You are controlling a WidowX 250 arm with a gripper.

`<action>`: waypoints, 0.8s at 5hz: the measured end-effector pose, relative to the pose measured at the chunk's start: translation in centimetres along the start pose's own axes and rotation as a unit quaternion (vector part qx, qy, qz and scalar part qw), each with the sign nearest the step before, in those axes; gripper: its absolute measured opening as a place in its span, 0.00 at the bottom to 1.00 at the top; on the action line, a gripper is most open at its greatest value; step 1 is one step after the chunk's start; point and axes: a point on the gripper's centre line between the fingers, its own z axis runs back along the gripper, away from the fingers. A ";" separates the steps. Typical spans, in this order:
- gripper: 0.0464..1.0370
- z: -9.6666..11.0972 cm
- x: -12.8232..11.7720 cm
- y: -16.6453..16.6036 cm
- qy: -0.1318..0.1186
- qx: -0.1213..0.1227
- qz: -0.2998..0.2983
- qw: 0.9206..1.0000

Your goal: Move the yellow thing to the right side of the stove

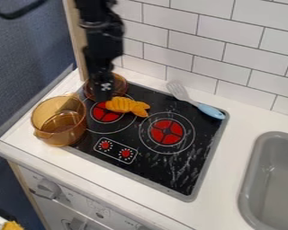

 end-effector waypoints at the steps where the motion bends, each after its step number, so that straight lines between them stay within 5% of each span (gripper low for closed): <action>1: 0.96 -0.9 0.9 0.3 0.019 -0.010 -0.062 0.998; 2: 0.96 -3.0 2.0 0.4 0.043 -0.034 -0.123 0.991; 4: 0.96 -5.4 2.8 2.1 0.055 -0.012 -0.162 0.985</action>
